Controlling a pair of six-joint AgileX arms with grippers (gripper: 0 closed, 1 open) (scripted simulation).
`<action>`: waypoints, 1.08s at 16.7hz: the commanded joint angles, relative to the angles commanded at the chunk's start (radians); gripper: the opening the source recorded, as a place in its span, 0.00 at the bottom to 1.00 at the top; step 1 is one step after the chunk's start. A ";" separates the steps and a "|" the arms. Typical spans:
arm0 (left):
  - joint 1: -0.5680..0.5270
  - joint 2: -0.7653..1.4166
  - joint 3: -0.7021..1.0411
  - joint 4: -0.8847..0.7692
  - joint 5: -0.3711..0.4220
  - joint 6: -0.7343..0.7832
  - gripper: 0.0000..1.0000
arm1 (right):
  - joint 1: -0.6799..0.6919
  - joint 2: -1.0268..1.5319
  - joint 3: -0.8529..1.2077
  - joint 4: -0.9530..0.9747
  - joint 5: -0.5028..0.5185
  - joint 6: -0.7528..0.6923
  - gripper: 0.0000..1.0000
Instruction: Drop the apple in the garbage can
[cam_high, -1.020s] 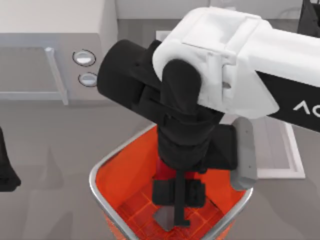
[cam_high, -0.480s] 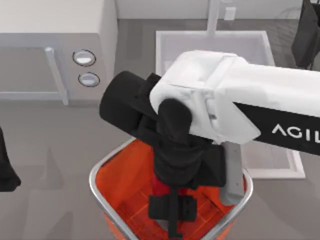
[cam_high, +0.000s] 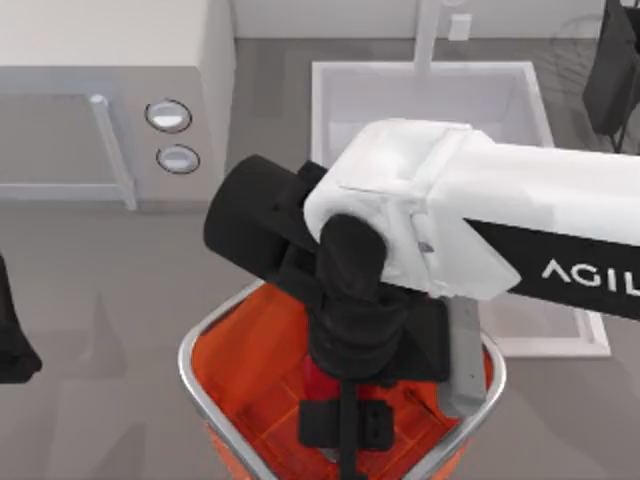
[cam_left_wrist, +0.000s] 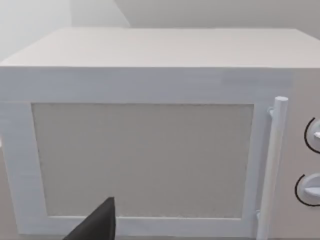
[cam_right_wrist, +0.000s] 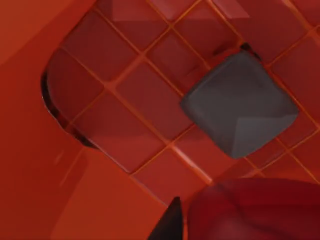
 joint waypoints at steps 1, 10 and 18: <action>0.000 0.000 0.000 0.000 0.000 0.000 1.00 | 0.000 0.000 0.000 0.000 0.000 0.000 0.15; 0.000 0.000 0.000 0.000 0.000 0.000 1.00 | 0.000 0.000 0.000 0.000 0.000 0.000 0.83; 0.000 0.000 0.000 0.000 0.000 0.000 1.00 | 0.000 0.000 0.000 0.000 0.000 0.000 1.00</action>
